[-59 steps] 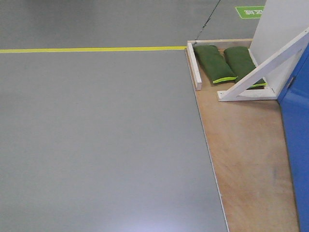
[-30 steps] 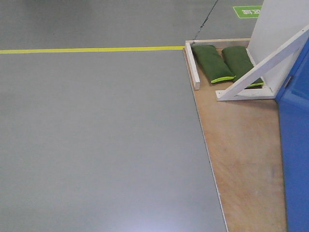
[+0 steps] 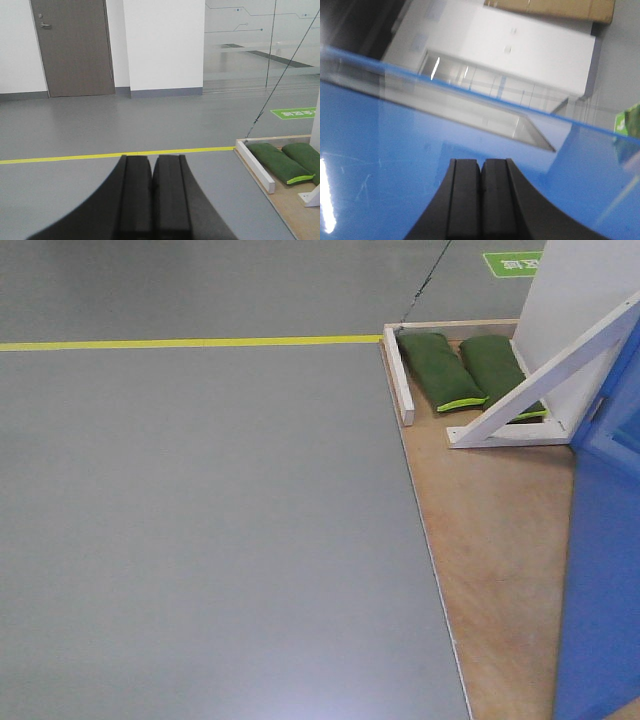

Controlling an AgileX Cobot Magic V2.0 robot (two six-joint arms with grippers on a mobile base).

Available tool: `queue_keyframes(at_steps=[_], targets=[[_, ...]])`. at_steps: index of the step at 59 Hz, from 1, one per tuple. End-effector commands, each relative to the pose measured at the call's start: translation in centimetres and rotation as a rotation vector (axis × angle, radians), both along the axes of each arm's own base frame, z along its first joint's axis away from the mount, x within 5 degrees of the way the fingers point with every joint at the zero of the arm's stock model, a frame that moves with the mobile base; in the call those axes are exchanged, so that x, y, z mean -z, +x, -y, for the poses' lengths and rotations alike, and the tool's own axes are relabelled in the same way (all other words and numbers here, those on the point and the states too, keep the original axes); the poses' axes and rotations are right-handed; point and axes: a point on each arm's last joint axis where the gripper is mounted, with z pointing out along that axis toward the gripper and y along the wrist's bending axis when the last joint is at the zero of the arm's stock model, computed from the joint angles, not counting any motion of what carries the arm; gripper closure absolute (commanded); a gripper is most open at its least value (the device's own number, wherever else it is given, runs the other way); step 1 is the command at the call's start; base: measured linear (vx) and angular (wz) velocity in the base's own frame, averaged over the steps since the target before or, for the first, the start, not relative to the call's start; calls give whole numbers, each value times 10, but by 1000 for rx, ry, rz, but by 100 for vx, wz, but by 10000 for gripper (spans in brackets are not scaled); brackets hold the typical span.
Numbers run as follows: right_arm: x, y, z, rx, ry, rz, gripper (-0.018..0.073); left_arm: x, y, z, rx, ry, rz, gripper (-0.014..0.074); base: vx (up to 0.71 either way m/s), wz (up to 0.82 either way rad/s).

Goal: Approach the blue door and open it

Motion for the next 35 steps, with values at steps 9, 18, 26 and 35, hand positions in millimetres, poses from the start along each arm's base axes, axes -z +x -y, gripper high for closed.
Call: queue_keyframes(at_steps=[9, 18, 26, 35], targets=[[-30, -5, -50, -189, -77, 20, 561, -17, -3, 1, 5, -4, 122, 524, 0, 0], [-34, 4, -69, -270, -90, 18, 561, -17, -3, 1, 5, -4, 122, 524, 0, 0], [-36, 20, -90, -362, -96, 25, 561, -17, -3, 1, 5, -4, 122, 524, 0, 0], [-35, 38, -115, -469, -97, 28, 561, -17, -3, 1, 5, -4, 122, 524, 0, 0]])
